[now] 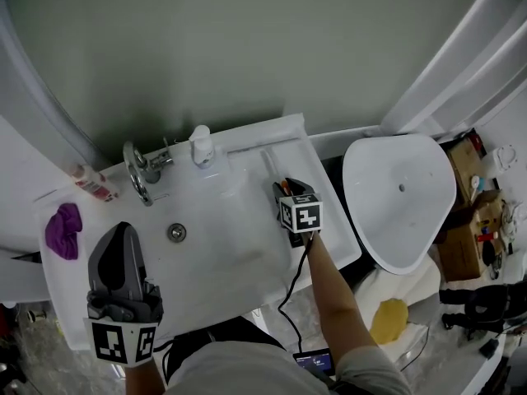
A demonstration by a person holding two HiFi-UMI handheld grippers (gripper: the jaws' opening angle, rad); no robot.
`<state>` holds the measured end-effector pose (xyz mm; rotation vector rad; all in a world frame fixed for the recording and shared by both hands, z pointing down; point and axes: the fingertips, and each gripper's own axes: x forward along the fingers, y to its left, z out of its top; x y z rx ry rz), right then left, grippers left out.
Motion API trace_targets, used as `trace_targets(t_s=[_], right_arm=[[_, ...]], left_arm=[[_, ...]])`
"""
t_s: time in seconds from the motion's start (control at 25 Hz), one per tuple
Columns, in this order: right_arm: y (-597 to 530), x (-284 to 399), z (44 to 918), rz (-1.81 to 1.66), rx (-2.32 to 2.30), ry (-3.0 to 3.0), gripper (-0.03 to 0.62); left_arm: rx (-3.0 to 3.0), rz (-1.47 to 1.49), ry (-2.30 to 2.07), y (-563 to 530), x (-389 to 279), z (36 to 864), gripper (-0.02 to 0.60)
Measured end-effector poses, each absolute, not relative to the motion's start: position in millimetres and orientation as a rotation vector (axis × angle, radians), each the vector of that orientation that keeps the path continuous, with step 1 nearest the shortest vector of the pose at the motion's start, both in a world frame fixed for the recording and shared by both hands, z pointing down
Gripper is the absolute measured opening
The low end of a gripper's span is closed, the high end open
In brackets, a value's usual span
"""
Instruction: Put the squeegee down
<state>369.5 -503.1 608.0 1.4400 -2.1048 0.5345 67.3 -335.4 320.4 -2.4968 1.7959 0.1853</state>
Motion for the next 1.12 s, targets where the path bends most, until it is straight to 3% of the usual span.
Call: trace_targets(t_s=[1.12], right_arm=[[-520,374,637,0.529,1.453,-1.988,0.146]], left_arm=[[-2.462,0.146,1.853,-331,52,326,0.008]])
